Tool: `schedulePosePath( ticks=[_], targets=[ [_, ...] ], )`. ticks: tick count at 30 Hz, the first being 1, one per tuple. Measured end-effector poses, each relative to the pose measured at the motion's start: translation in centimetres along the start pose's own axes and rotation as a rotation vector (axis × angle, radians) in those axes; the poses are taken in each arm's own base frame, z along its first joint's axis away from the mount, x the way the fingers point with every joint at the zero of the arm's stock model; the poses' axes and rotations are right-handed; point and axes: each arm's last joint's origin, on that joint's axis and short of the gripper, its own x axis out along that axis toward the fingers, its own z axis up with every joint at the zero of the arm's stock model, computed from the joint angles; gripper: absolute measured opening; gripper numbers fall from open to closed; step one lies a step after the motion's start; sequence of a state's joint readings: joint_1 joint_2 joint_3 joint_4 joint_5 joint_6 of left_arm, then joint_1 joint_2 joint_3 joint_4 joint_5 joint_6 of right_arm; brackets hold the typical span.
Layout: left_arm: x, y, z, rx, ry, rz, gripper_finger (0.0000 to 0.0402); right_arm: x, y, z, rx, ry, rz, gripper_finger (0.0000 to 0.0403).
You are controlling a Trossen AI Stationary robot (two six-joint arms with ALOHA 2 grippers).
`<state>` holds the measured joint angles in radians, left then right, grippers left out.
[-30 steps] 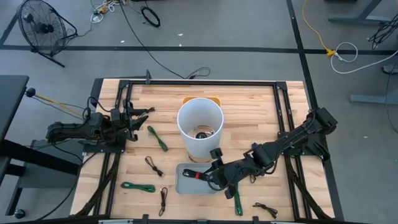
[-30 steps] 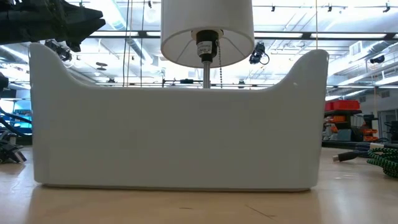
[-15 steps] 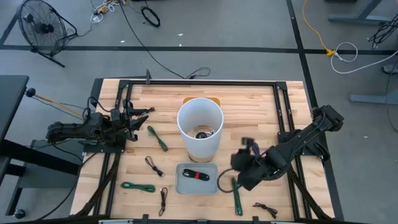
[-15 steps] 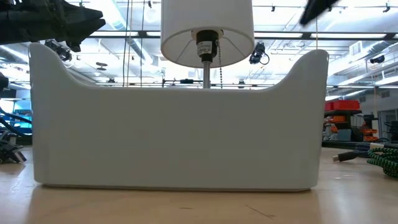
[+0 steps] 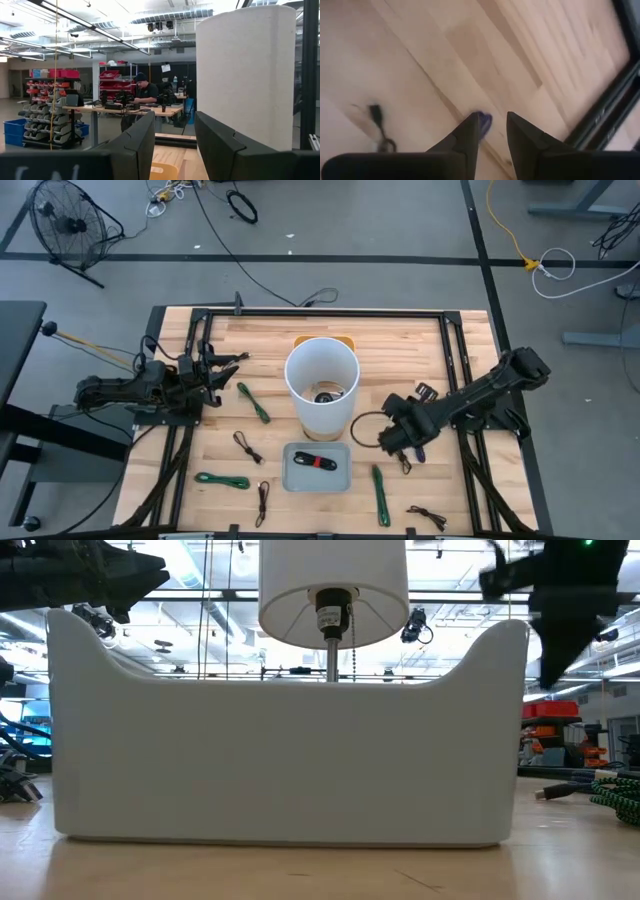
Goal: Pick & Place USB Port
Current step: Put the purple charger cable into the yellow bin
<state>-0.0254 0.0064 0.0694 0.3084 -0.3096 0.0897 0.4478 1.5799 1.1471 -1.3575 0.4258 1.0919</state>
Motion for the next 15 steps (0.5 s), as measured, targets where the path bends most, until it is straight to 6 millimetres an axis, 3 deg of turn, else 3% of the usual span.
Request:
schedulePosePath(
  ticks=[7,15],
  targets=[
    [0.0,0.0,0.0,0.0,0.0,0.0,0.0144,1.7,-0.6,0.2,0.085,0.087,-0.014,0.01],
    [0.0,0.0,0.0,-0.001,-0.001,0.0,0.0144,3.1,0.1,-1.3,0.173,0.191,0.03,0.01]
  ],
)
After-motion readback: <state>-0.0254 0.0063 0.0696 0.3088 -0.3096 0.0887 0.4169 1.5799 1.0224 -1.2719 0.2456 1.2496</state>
